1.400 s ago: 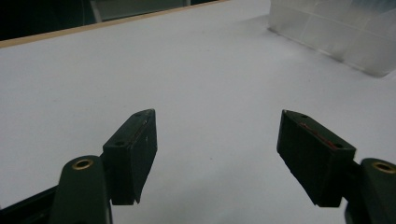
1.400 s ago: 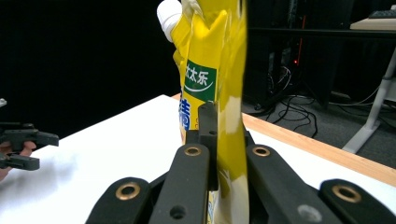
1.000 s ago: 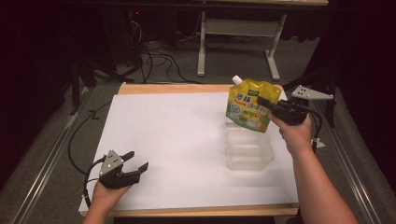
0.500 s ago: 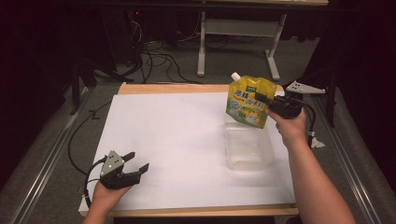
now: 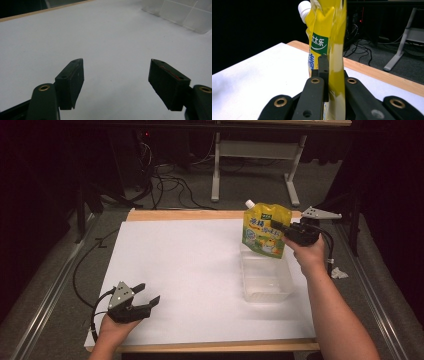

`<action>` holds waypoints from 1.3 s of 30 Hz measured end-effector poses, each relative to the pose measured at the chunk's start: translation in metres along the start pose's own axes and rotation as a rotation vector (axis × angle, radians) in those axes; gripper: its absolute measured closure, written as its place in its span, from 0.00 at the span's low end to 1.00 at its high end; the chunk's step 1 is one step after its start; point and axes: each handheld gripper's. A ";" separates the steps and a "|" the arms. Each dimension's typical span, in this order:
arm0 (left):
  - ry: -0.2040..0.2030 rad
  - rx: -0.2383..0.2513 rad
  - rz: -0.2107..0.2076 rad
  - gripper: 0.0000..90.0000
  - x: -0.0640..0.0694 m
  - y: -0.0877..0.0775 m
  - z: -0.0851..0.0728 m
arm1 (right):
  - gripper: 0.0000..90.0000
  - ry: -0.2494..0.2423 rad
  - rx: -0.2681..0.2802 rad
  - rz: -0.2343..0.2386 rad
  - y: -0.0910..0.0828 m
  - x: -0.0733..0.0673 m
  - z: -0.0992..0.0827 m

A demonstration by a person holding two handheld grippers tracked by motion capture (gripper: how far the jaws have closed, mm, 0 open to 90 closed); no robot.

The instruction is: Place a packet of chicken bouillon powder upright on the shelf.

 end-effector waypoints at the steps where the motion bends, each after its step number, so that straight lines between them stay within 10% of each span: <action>1: -0.001 -0.001 -0.002 0.32 0.000 0.000 0.000 | 1.00 -0.001 -0.004 0.000 0.000 0.000 0.000; 39: 0.028 -0.012 -0.016 0.32 0.003 0.002 0.000 | 1.00 0.028 -0.052 -0.016 0.014 -0.002 -0.017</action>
Point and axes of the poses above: each handheld gripper's, and its own axes: y roughly forward along the jaws, z roughly out of its top, x roughly to its right
